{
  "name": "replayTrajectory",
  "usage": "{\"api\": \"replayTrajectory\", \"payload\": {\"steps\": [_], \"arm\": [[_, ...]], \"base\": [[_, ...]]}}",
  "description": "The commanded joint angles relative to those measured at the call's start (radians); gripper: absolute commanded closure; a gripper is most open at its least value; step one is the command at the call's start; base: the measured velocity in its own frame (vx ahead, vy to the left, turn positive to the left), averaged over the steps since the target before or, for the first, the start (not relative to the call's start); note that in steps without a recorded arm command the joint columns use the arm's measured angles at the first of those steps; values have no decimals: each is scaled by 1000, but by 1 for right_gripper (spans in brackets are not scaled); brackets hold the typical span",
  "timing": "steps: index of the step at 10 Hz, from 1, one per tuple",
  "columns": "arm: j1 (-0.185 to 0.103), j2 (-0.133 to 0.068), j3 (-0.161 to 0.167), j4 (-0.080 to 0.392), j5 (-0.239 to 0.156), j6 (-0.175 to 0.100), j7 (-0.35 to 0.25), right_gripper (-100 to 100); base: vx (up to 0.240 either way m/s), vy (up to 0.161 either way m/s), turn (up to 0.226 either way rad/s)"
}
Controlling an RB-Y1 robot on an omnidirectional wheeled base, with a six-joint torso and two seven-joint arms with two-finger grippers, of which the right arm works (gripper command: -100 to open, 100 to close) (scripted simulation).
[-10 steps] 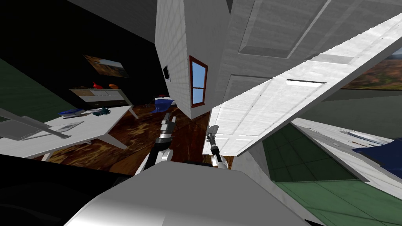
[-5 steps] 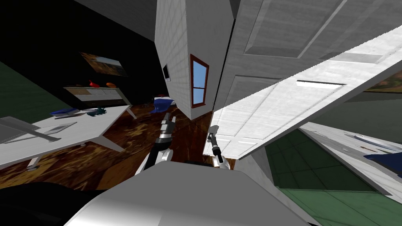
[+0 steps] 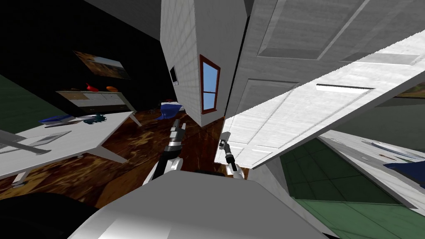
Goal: Push the door open
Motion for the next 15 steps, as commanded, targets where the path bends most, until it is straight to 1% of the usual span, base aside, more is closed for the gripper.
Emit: {"api": "replayTrajectory", "payload": {"steps": [1, 2, 4, 5, 6, 7, 8, 10, 11, 13, 14, 15], "arm": [[-14, -13, -13, 29, -8, -9, 2, 100], [-7, -19, 20, 12, -24, 4, 6, -100], [-5, -29, 62, 8, -53, 6, 17, -100], [-4, -31, 74, 7, -61, 7, 20, -100], [-2, -35, 101, 5, -79, 8, 27, -100], [-2, -36, 116, 3, -89, 9, 31, -100], [0, -37, 146, 0, -110, 10, 39, -100], [2, -37, 177, -3, -131, 12, 47, -100], [3, -35, 210, -6, -153, 13, 55, -100], [5, -30, 242, -9, -175, 15, 63, -100], [7, -24, 274, -12, -196, 16, 71, -100], [8, -21, 289, -13, -207, 17, 75, -100]], "base": [[-3, -38, -81], [5, -48, -143], [18, -45, -190], [16, -28, -139], [17, -21, -165], [13, -18, -144], [7, -23, -181], [3, -20, -139], [-3, -16, -218], [-13, -5, -138], [-25, 3, -224], [-29, 12, -146]]}}
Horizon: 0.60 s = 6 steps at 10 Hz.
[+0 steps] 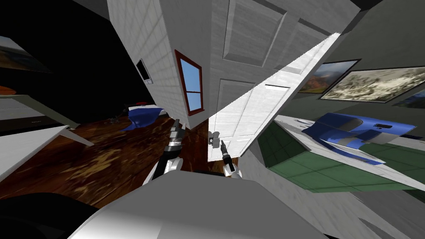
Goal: Push the door open
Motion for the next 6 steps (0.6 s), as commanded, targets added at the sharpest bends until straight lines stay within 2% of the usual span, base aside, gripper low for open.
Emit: {"api": "replayTrajectory", "payload": {"steps": [1, 3, 4, 5, 6], "arm": [[-3, 12, 41, 7, -29, -4, 11, -100], [-3, 12, 41, 9, -29, -4, 11, -100], [-1, 22, 69, 5, -48, -2, 18, -100], [-1, 22, 69, 5, -48, -2, 18, -100], [0, 32, 94, 2, -65, -1, 25, -100]], "base": [[-47, 22, -159], [-27, 19, -27], [-39, 19, -133], [-40, 23, -71], [-57, 42, -111]]}}
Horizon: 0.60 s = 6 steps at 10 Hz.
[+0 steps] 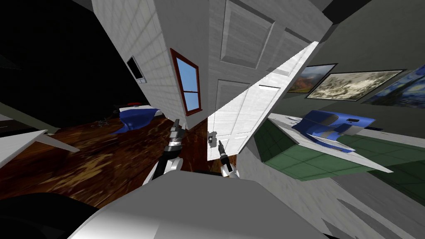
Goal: Push the door open
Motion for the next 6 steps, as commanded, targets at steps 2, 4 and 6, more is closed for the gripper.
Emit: {"api": "replayTrajectory", "payload": {"steps": [2, 4, 6], "arm": [[5, 17, 35, -7, -23, 4, 11, -100], [7, 35, 66, -10, -44, 5, 19, -100], [8, 43, 78, -11, -52, 6, 22, -100]], "base": [[-89, 57, -116], [-137, 82, -78], [-139, 94, -33]]}}
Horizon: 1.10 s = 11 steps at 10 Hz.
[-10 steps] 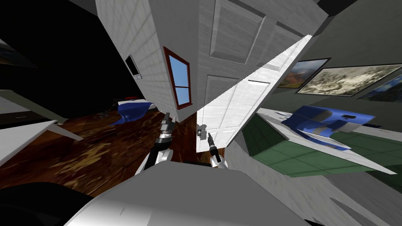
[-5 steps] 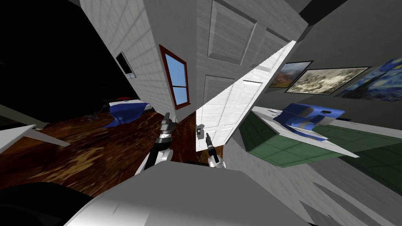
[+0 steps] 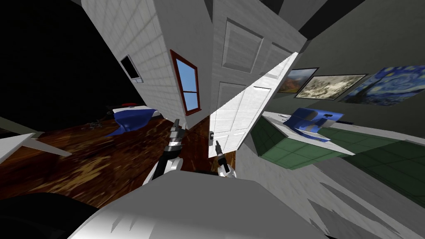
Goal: Push the door open
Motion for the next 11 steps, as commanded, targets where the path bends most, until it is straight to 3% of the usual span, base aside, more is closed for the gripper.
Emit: {"api": "replayTrajectory", "payload": {"steps": [1, 2, 4, 5, 6, 8, 10, 11], "arm": [[0, 0, 0, 0, 0, 0, 0, -100], [0, -33, -1, 1, -2, -1, 1, -100], [0, -33, -1, 1, -2, -1, 1, -100], [0, -57, -4, 3, -3, -5, 2, -100], [0, -62, -6, 4, -4, -7, 3, -100], [1, -52, -9, 6, -5, -11, 4, -100], [1, -13, -12, 8, -7, -15, 5, -100], [1, -13, -12, 8, -7, -15, 5, -100]], "base": [[-69, 61, -11], [74, 54, 25], [88, 23, 1], [145, 69, 36], [194, 101, 32], [217, 75, 24], [225, 106, 25], [130, 23, -22]]}}
